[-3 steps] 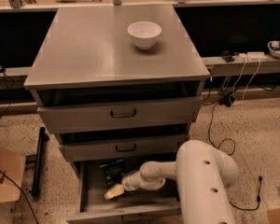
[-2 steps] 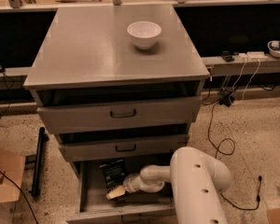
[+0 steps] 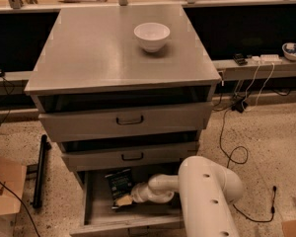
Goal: Pick blue chip bag from bottom drawer and place on counter
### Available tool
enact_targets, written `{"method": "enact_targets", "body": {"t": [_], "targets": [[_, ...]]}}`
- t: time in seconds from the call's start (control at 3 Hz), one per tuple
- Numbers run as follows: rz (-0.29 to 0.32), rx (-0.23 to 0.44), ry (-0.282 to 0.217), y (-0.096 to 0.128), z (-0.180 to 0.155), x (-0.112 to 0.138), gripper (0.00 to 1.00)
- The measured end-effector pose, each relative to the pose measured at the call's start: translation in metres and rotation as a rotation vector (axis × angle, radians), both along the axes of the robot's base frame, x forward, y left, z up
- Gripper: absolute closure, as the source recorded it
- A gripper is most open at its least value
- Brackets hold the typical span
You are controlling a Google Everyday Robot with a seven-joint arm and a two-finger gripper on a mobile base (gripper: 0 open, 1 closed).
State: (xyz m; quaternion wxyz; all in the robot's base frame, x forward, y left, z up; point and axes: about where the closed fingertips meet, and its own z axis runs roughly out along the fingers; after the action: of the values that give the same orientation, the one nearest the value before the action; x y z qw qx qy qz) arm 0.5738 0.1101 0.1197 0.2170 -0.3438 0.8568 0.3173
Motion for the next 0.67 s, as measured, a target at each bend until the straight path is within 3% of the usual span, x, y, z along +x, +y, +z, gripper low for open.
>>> {"method": "enact_targets", "body": {"t": [0.33,0.67], "targets": [[0.0,0.001,0.001,0.001,0.003,0.0,0.57],[-0.002,0.01,0.021,0.01,-0.015,-0.003,0.8]]}}
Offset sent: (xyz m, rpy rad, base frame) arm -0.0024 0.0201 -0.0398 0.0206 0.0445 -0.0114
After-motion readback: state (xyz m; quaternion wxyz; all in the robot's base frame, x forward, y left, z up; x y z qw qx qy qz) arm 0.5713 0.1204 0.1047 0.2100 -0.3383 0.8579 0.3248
